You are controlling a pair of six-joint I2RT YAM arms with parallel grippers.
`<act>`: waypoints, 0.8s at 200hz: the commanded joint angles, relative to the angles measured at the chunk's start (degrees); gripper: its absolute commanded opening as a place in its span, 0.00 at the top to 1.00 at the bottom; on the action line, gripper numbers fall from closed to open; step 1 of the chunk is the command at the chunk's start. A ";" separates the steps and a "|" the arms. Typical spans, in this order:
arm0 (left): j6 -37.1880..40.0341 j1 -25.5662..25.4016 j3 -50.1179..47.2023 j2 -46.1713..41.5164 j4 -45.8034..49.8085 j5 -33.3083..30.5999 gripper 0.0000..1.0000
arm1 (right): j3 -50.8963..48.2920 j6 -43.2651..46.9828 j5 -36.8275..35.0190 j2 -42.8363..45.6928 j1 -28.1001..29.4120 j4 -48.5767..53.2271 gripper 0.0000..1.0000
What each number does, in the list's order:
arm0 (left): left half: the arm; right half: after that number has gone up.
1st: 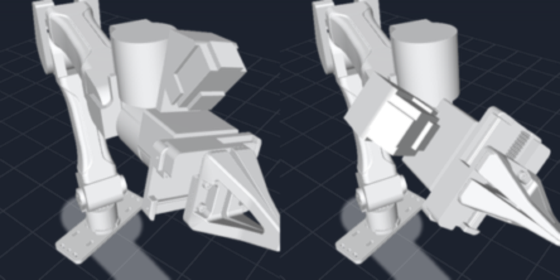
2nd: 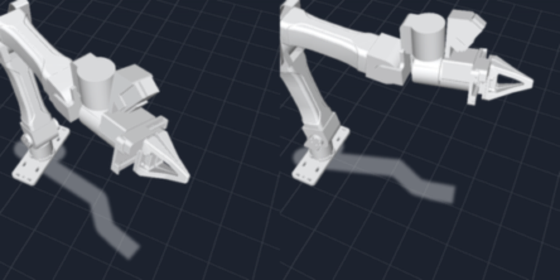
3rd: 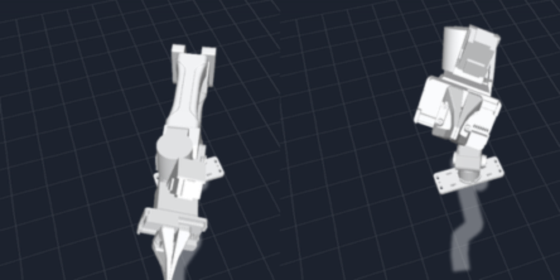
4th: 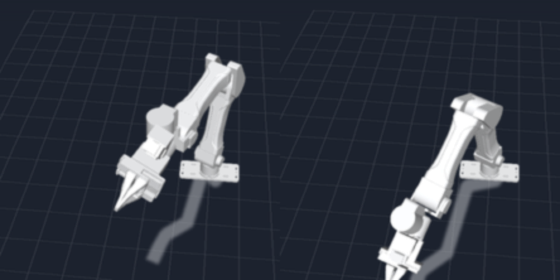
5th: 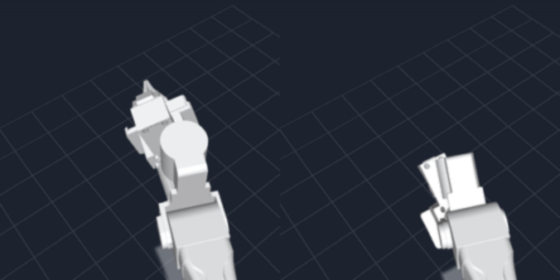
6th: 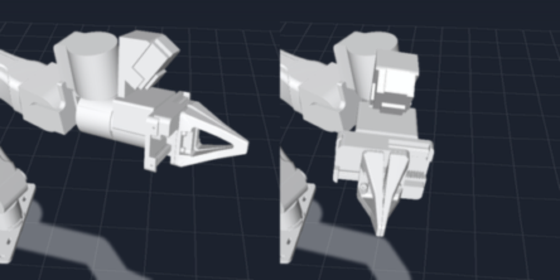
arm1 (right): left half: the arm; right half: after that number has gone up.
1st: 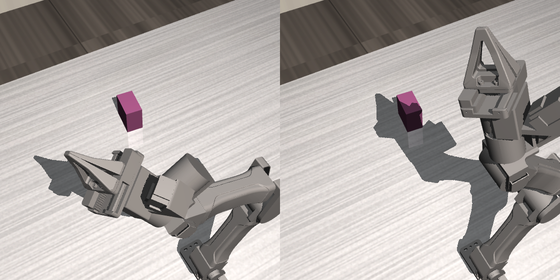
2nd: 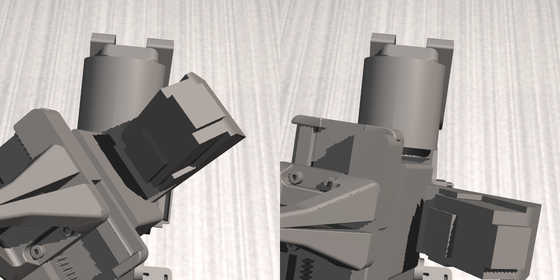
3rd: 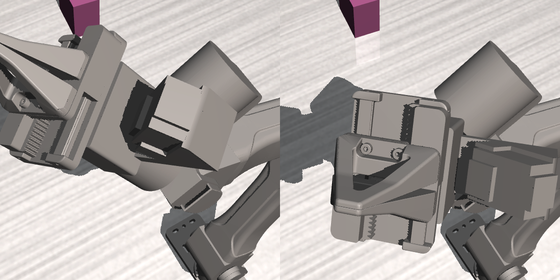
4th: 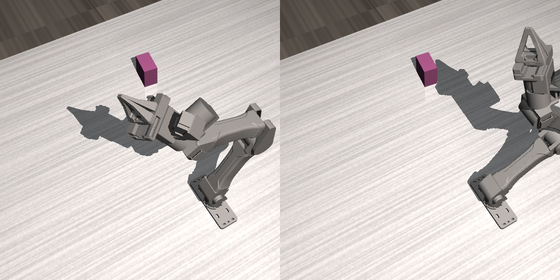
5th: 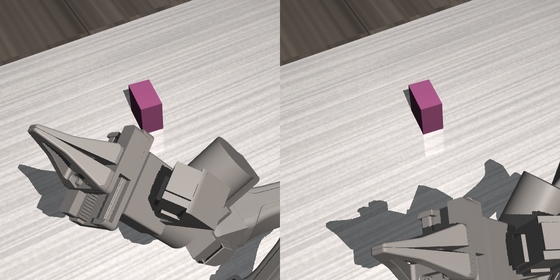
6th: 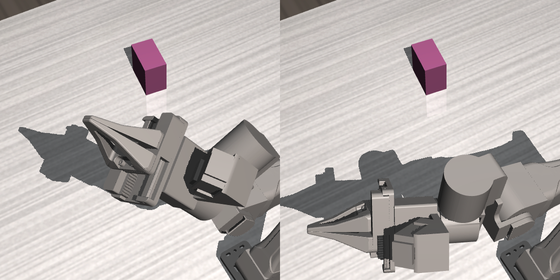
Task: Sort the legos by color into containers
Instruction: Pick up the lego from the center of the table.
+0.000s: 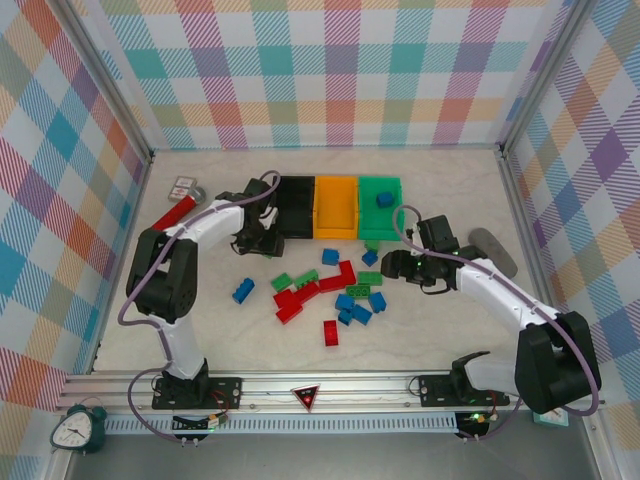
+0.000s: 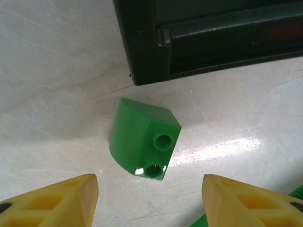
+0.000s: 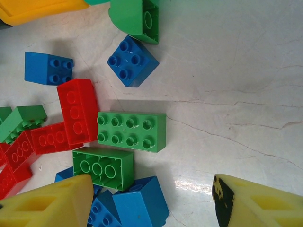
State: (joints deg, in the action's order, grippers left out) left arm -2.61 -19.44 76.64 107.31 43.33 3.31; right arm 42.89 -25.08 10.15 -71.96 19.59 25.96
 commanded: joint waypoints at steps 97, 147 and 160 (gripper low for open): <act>1.21 -0.50 4.96 5.55 4.22 0.63 0.54 | 0.85 -0.76 -1.14 -0.37 2.00 -0.18 0.32; 1.31 -0.86 3.83 3.26 3.15 -1.72 0.69 | -0.26 -1.13 -2.86 2.96 2.41 0.35 0.32; 1.53 -1.10 2.74 1.49 2.03 -1.90 0.70 | -0.20 -0.81 -3.12 2.72 2.48 0.67 0.32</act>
State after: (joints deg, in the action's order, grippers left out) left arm -1.65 -19.81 81.62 112.86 44.86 2.68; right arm 42.83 -25.74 8.40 -70.57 21.78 26.02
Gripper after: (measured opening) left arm 0.312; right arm 0.682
